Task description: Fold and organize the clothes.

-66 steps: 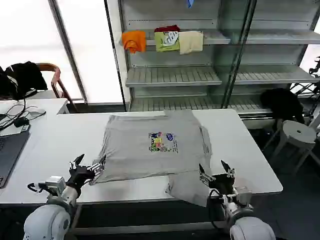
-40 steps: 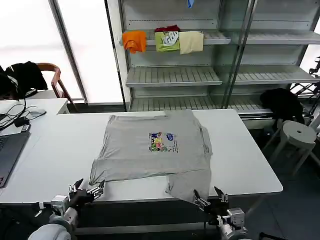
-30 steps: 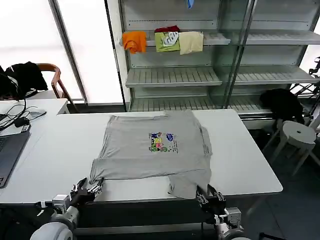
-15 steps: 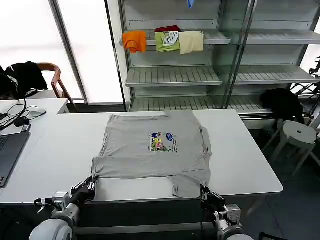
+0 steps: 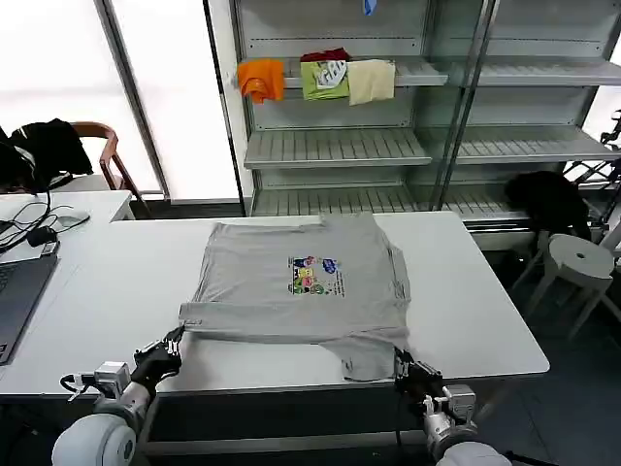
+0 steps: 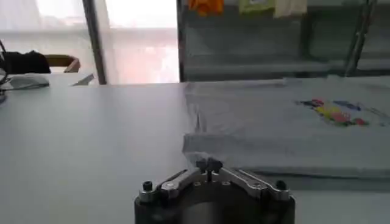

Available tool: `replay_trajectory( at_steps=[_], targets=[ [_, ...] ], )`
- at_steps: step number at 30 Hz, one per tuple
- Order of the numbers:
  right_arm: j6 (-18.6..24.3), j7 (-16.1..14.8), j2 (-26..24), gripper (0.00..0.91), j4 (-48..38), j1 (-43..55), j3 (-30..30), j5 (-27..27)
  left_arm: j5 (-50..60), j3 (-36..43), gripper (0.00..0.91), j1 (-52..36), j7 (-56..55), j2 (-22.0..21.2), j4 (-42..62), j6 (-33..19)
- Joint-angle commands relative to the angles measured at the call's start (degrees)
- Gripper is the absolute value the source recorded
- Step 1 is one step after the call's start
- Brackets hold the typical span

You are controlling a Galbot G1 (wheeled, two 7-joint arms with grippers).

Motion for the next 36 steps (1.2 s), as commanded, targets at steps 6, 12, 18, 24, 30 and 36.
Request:
replay_trajectory(
  at_steps=[6, 12, 18, 24, 30, 36],
  targets=[
    [0.05, 0.47, 0.11, 0.0, -2.85, 11.74, 0.43, 1.55, -5.44, -0.01, 0.0, -9.32, 1.44, -1.12, 0.6, 3.37],
    [0.05, 0.38, 0.74, 0.0, -12.55, 22.55, -1.84, 0.53, -3.33, 1.39, 0.0, -14.04, 1.72, -1.73, 3.25, 3.96],
    [0.1, -1.29, 2.35, 0.0, -22.16, 29.9, -3.88, -1.76, 0.77, 2.24, 0.0, -18.56, 2.14, -2.21, 9.17, 3.95],
    [0.82, -2.43, 5.07, 0.0, -30.5, 34.34, -4.43, -4.46, 3.08, 2.66, 0.0, -21.81, 2.44, -2.47, 14.29, 3.92],
    [2.38, -3.03, 6.13, 0.0, -36.27, 36.5, -4.16, -6.55, 5.72, 2.82, 0.0, -23.13, 3.12, -2.82, 18.29, 3.86],
    [3.62, -3.62, 6.38, 0.907, -39.92, 37.56, -3.69, -8.2, 6.9, 3.38, 0.907, -23.98, 3.38, -3.01, 21.24, 3.81]
  ],
)
